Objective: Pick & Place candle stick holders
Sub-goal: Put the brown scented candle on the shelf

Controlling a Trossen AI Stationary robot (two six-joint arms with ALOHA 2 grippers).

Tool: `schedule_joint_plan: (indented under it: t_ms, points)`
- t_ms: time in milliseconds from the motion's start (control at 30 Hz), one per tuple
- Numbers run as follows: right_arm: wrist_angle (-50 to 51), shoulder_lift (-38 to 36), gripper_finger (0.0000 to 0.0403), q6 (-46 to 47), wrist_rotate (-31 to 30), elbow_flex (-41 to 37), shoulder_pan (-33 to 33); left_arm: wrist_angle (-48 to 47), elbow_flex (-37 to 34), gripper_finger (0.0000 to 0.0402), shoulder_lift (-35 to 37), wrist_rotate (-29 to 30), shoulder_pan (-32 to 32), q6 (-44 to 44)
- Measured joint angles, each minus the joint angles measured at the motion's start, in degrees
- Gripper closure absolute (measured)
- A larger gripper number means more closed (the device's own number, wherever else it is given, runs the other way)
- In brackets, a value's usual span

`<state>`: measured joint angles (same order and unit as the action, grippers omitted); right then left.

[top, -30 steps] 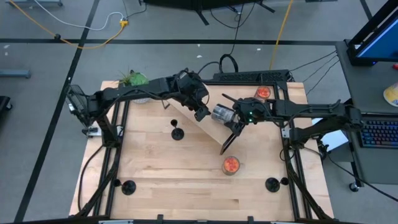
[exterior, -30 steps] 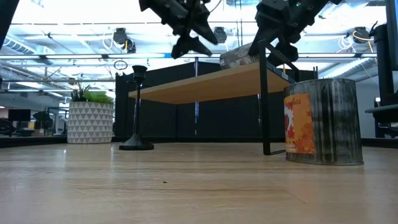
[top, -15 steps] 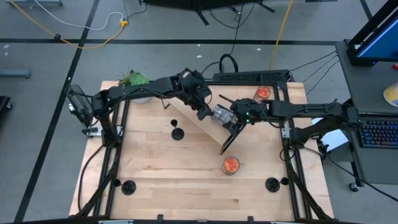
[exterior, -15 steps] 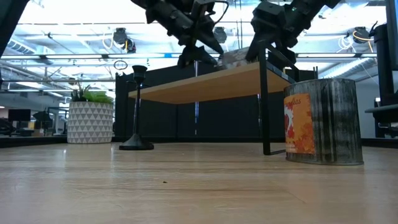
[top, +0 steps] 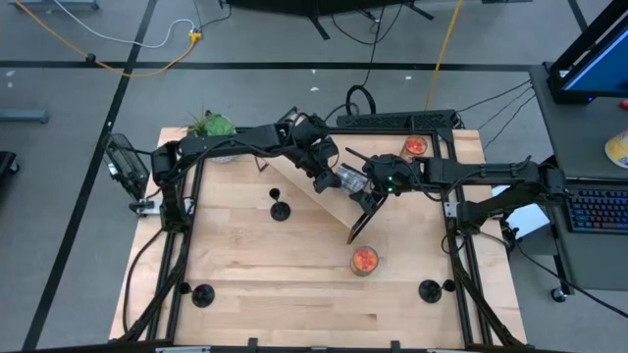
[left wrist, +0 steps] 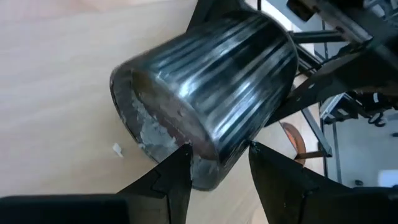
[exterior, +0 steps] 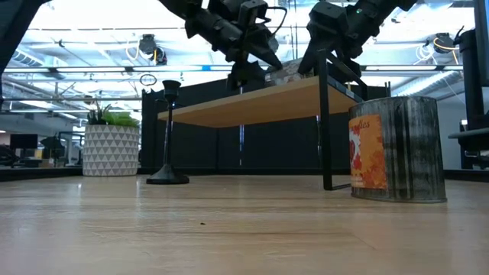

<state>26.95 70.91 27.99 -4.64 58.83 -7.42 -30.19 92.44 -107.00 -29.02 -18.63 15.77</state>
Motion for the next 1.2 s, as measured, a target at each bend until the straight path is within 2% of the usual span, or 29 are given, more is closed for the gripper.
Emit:
schedule_joint_plan:
  t_ms: [100, 167, 400, 467, 667, 933, 1200]
  points:
    - [-0.01, -0.02, 0.0028, -0.05, 0.12, 0.00, 0.00, 0.16, 0.00, 0.0246, 0.08, -0.27, -0.02, -0.34]
    - [-0.01, -0.02, 0.0028, -0.10, 0.13, 0.00, 0.00, -0.15, 0.00, 0.0263, 0.11, -0.50, -0.04, -0.54]
    - [0.27, -0.04, 0.0028, -0.15, -0.04, 0.00, 0.00, -0.18, 0.00, 0.0381, 0.31, -2.63, -1.01, -1.38]
    - [0.28, -0.04, 0.0028, -0.11, -0.04, 0.00, 0.00, -0.13, 0.00, 0.0394, 0.28, -2.70, -1.01, -1.60]
    - [-0.04, -0.04, 0.0028, -0.09, -0.02, 0.00, 0.00, 0.15, 0.00, 0.0395, 0.24, -2.69, -1.05, -1.77]
    - [-0.21, -0.04, 0.0028, -0.09, 0.04, 0.00, 0.00, 0.30, 0.00, 0.0362, 0.24, -2.27, -1.20, -2.74]
    - [-0.52, -0.01, 0.0028, -0.11, 0.33, 0.00, 0.02, 0.50, 0.00, 0.0311, 0.22, -2.66, -1.40, -8.43]
